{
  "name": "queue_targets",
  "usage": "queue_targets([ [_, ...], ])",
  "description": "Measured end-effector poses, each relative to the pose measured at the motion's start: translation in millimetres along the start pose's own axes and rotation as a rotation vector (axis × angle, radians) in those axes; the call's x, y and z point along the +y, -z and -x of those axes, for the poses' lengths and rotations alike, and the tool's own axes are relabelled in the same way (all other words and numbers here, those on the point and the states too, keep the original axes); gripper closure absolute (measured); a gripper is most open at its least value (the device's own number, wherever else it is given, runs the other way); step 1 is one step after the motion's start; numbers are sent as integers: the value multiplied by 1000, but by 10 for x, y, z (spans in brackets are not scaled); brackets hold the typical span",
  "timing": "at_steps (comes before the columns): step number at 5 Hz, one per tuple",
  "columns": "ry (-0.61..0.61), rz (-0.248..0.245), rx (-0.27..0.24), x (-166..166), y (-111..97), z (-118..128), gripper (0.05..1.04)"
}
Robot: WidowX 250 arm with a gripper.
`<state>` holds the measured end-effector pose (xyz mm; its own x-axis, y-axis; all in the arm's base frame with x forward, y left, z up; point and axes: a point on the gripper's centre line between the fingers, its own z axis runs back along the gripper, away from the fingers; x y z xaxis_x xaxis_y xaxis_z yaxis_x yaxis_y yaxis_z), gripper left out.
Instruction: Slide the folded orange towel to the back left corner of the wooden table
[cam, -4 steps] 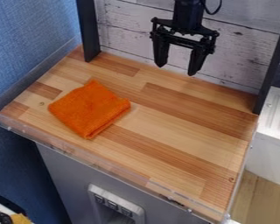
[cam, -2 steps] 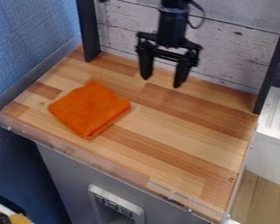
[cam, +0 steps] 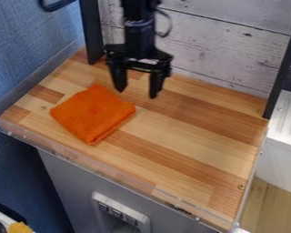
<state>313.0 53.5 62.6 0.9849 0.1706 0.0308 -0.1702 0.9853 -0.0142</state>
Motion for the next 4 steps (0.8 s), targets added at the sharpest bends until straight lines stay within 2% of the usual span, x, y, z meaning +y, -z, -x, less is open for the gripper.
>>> queue_targets([
  [1, -28, 1, -36, 169, 29, 84, 87],
  [2, -73, -7, -47, 296, 106, 150, 88],
  [3, -95, -17, -48, 357, 114, 161, 85],
  [4, -101, -35, -36, 416, 110, 184, 136],
])
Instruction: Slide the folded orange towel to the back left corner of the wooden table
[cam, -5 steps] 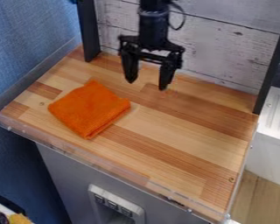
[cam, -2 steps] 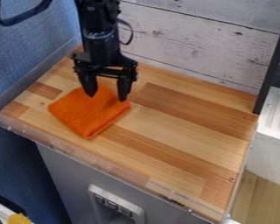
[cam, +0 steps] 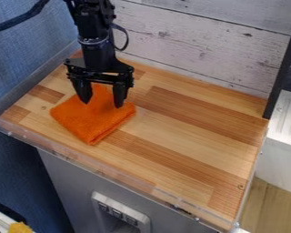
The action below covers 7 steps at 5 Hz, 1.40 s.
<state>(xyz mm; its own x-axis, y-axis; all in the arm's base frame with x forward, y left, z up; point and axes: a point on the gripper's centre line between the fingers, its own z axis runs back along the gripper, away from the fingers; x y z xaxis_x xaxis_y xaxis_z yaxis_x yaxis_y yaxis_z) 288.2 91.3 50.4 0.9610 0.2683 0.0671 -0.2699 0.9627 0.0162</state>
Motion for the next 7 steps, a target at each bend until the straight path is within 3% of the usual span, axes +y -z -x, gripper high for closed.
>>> queue_targets([
  [1, -6, -16, 10, 45, -15, -25, 417],
  [2, -9, -27, 53, 101, 43, -19, 718],
  [3, -16, -31, 82, 112, 154, -22, 930],
  [4, -18, -29, 110, 108, 238, 2, 1017],
  [6, -25, 6, 132, 53, 356, -50, 1024],
  [7, -19, 19, 115, 39, 401, -86, 1024],
])
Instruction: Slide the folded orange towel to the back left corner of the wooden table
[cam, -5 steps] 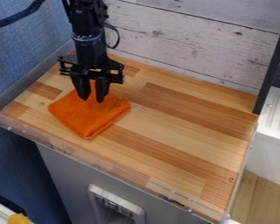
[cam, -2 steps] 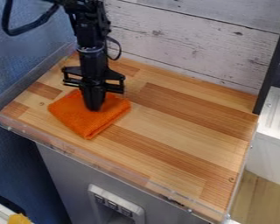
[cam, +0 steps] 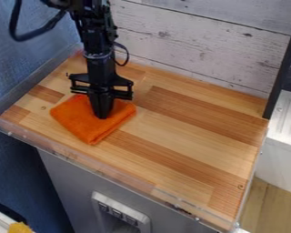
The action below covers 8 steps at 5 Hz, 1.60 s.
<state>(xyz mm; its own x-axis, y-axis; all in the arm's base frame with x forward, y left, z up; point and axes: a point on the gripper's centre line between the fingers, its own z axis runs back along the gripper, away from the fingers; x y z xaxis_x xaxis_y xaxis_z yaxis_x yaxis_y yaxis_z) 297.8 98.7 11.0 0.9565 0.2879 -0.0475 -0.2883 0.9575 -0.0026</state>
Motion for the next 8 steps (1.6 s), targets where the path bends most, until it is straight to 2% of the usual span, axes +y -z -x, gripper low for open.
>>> queue_targets([
  [3, 110, 29, -71, 194, -12, -454, 1025],
  [6, 231, 5, -55, 367, -54, -763, 1025],
  [7, 260, -13, -52, 399, -62, -842, 1000],
  [8, 286, -21, -28, 422, -129, -850, 848],
])
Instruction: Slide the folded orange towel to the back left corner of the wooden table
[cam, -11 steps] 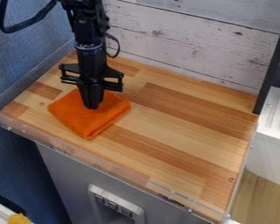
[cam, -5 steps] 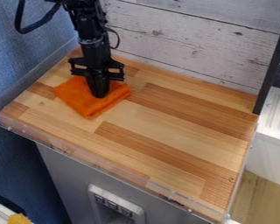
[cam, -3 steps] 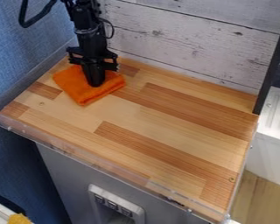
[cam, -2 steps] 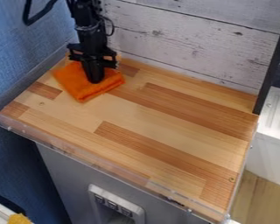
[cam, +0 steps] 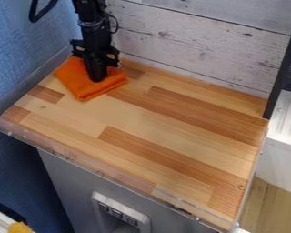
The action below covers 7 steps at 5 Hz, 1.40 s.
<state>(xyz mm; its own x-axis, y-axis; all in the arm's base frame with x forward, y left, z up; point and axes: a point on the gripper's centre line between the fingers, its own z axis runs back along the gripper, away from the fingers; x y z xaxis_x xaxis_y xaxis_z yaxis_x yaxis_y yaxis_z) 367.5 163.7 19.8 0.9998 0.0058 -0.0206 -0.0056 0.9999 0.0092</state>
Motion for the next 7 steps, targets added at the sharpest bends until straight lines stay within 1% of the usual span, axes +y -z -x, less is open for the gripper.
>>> queue_targets([
  [1, -10, 8, 33, -32, -82, 4, 594],
  [2, 12, 11, 57, -254, -160, -50, 298],
  [3, 15, 1, 39, -466, -377, -137, 86],
  [4, 19, -8, 9, -685, -554, -197, 83],
  [5, 17, -16, -33, -857, -751, -208, 83],
  [6, 14, -14, -53, -992, -843, -214, 83],
  [7, 15, -4, -50, -1121, -843, -221, 83],
])
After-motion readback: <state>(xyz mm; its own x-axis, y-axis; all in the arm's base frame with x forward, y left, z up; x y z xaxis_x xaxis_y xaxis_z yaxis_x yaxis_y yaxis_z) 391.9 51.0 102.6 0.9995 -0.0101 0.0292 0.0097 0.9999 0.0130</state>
